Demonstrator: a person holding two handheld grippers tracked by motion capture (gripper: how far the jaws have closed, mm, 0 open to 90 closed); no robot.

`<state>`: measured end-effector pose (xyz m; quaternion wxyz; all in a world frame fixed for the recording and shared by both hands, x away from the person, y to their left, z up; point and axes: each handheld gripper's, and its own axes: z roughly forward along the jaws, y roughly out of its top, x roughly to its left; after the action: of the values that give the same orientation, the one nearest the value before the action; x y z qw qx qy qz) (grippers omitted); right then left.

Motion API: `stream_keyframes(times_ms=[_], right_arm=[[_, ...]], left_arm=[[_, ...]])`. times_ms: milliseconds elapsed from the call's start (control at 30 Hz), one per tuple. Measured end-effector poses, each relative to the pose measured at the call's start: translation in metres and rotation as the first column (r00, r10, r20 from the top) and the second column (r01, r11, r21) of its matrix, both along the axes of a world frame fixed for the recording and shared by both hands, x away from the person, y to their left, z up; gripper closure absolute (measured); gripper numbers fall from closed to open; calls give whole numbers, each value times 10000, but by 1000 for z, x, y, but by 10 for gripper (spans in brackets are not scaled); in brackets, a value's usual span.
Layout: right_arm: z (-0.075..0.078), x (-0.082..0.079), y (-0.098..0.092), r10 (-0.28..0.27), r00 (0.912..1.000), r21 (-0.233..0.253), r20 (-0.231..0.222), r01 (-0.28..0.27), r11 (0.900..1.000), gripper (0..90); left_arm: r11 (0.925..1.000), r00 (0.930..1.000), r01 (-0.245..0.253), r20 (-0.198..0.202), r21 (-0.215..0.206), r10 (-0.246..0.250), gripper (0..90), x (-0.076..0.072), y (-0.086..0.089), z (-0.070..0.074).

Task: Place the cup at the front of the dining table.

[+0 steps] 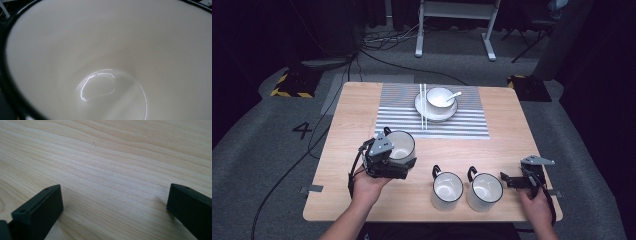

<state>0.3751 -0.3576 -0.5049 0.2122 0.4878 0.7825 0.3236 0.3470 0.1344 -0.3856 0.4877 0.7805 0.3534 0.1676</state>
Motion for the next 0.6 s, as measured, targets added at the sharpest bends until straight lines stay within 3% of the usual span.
stream_keyframes(times_ms=[267,367,600], right_arm=[[0,0,1,-59,10000,51,-24,59,10000,4],[0,0,1,-78,10000,51,-20,79,10000,4],[0,0,1,-79,10000,52,-21,79,10000,4]], left_arm=[[9999,9999,-16,172,135,14,32,19,1,14],[10000,10000,3,-50,-74,-3,32,28,2,16],[9996,9997,-244,-47,-142,243,33,54,3,17]])
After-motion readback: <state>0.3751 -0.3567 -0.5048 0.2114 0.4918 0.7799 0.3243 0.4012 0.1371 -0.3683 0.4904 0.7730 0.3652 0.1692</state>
